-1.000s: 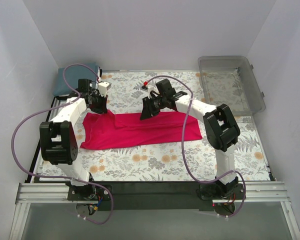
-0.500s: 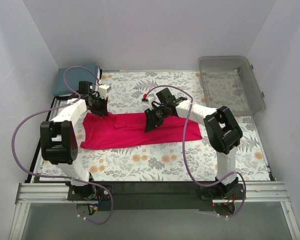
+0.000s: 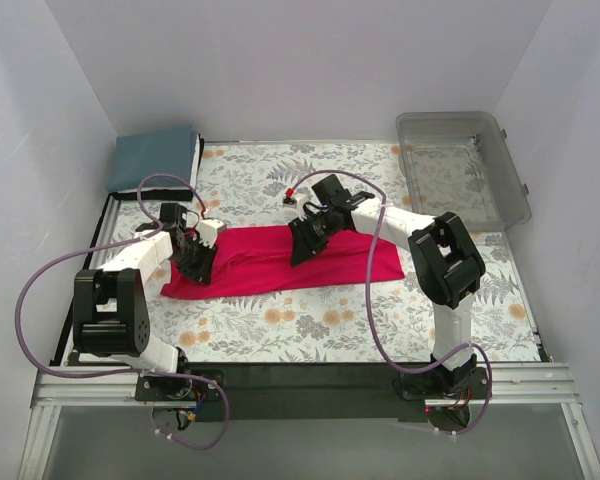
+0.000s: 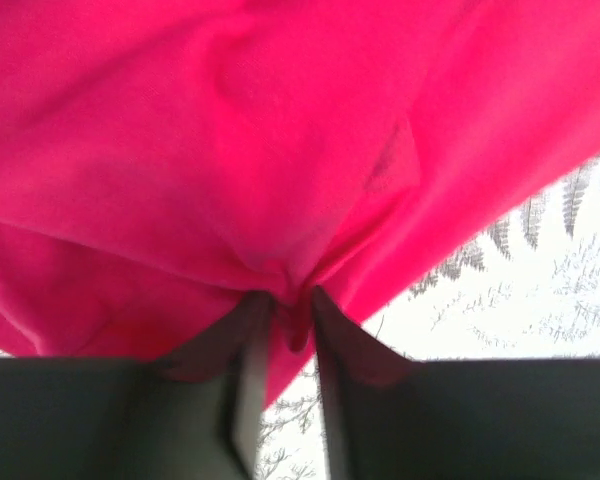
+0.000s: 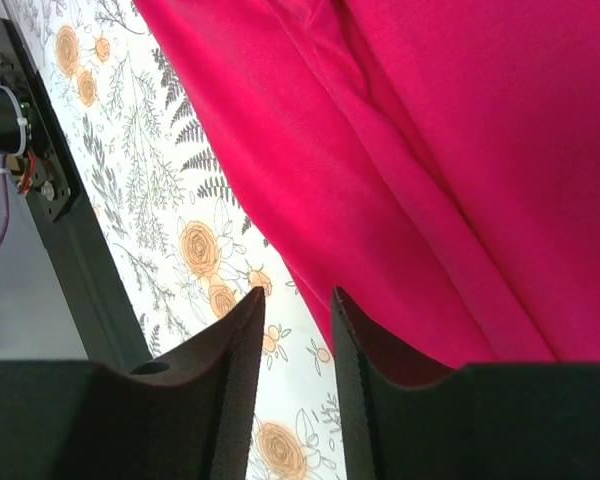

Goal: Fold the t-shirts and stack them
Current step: Fold the tshirt

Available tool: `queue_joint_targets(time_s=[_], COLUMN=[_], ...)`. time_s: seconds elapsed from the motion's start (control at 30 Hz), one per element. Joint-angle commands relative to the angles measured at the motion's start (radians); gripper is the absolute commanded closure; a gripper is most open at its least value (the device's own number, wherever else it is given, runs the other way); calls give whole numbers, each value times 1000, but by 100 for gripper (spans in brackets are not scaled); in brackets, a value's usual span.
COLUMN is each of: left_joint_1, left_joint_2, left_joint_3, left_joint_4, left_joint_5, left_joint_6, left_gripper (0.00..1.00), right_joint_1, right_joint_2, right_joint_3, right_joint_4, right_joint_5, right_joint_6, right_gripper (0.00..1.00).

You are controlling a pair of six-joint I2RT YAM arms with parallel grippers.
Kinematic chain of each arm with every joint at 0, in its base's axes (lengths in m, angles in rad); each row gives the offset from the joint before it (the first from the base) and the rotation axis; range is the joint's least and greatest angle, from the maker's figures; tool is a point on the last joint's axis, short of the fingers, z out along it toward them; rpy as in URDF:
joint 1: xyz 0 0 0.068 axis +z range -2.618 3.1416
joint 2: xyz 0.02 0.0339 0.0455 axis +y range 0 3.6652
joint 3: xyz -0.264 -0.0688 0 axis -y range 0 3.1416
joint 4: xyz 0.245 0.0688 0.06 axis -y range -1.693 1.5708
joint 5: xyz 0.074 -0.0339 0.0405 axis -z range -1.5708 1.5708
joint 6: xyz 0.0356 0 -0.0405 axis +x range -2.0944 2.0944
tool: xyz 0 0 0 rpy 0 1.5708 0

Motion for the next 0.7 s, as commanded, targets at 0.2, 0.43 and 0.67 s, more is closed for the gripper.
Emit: queue_joint_targets(time_s=[0.2,0.43,0.67], left_joint_1=[6,6,0], left_joint_2=[-127,-118,14], left_joint_3=[151,145,119], left_joint_4=[-122,-84,22], left_joint_5=[106,111,9], left_joint_6=[-70,-219,-337], left_gripper=[63,67,81], right_joint_1=[-141,-245,-253], right_joint_2=[-51,15,118], right_joint_3=[189,232,234], right_joint_4=[-321,-492,-504], right_joint_5=[126,369,460], right_joint_6=[-272,-434,-473], right_gripper=[55,64,70])
